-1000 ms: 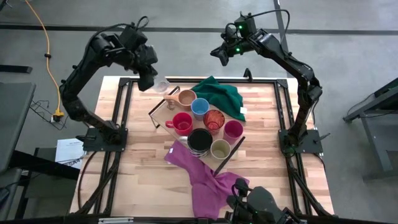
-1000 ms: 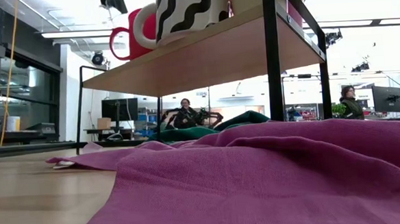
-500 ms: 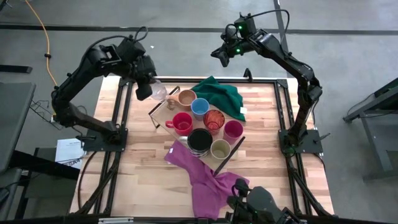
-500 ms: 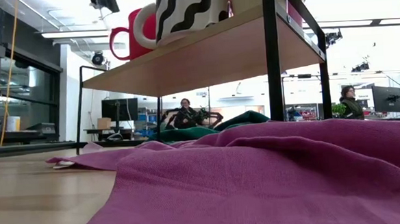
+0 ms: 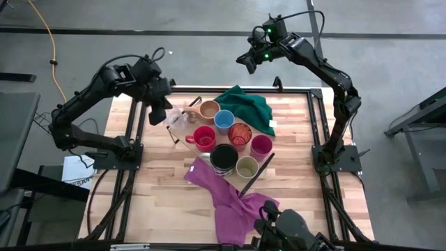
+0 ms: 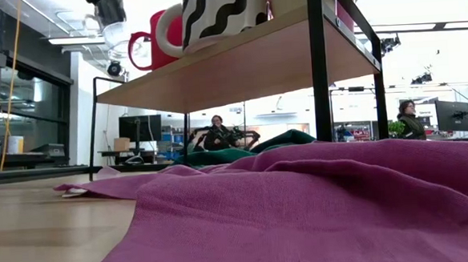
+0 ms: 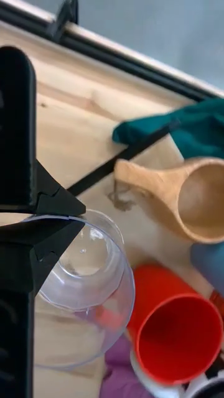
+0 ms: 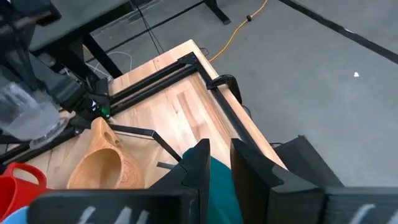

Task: Stack small to large cups/mugs on shelf
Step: Put the transparent mug on the shelf

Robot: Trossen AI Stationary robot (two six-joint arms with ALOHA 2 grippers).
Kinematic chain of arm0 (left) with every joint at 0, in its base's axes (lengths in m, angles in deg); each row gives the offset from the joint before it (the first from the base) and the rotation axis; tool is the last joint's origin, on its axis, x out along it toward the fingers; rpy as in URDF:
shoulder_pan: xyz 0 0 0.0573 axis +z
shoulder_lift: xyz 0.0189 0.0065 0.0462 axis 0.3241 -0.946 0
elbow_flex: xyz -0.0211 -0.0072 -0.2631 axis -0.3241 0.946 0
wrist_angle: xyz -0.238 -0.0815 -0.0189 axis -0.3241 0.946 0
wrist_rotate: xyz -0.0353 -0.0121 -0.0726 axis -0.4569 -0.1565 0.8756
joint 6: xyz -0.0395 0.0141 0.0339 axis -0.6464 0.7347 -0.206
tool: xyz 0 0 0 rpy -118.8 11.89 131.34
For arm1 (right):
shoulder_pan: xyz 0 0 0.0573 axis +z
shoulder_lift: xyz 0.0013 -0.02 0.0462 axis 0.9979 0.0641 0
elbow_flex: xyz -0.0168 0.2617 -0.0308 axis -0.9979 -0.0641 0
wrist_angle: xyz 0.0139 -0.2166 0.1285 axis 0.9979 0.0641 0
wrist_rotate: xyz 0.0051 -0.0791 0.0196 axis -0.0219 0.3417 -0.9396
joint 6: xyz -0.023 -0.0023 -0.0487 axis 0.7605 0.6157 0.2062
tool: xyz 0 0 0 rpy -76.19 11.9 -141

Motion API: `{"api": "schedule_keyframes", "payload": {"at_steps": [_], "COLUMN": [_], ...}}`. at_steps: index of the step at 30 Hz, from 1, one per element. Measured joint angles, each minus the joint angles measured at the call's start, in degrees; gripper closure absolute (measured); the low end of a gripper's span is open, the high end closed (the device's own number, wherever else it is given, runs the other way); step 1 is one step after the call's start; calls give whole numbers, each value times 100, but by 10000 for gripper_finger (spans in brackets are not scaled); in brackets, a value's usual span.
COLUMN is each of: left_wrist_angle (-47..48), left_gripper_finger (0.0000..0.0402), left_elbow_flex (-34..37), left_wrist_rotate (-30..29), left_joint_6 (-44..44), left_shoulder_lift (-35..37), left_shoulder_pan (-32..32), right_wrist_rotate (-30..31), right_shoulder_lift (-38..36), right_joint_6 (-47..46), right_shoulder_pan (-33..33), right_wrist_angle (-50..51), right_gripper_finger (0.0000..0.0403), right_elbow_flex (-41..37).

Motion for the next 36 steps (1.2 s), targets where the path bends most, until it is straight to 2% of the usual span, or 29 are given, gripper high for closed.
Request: {"api": "schedule_keyframes", "payload": {"at_steps": [6,36], "left_wrist_angle": [-139,-380], "left_gripper_finger": [402,401], "left_elbow_flex": [67,67], "left_wrist_rotate": [292,494], "left_joint_6": [185,765], "left_shoulder_lift": [0,-589], "left_shoulder_pan": [0,0], "right_wrist_rotate": [17,26], "right_shoulder_lift": [0,0], "right_joint_6": [-116,-87], "right_shoulder_pan": [0,7], "right_wrist_angle": [13,-35], "right_gripper_finger": [348,348], "right_elbow_flex": [0,0]}}
